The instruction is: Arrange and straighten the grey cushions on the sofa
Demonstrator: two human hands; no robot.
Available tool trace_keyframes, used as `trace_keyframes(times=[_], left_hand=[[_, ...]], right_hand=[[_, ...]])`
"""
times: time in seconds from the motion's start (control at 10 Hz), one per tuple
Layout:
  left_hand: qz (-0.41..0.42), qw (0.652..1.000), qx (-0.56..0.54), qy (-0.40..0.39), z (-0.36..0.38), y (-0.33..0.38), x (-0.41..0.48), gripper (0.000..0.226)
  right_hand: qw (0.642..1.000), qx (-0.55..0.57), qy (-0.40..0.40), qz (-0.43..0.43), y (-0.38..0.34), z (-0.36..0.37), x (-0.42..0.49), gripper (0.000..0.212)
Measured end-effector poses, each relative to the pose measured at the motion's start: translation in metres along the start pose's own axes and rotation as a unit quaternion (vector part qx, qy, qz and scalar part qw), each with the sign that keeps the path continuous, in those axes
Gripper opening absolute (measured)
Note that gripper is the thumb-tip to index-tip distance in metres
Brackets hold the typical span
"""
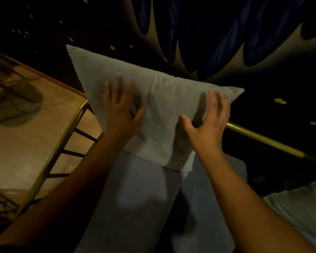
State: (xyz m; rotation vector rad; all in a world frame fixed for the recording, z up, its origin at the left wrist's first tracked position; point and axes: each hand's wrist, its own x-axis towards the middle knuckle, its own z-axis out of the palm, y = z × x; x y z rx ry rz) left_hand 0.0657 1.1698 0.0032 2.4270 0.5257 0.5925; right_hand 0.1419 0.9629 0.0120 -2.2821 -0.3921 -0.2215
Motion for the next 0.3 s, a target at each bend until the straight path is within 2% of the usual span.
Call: trace_keyframes(times=[0.1,0.2,0.3], left_hand=[[0.006,0.992,0.093,-0.088,0.005,0.016,0.013,0.062],[-0.014,0.983,0.134,-0.122,0.003,0.022,0.015,0.063],[-0.041,0.988,0.079,-0.127,-0.003,0.032,0.003,0.059]], right_hand=[[0.988,-0.117,-0.096,0.0,-0.006,-0.006,0.017,0.074],[0.977,-0.121,-0.173,0.021,-0.007,-0.02,0.015,0.076],[0.984,-0.078,-0.161,0.01,-0.009,-0.047,0.003,0.076]])
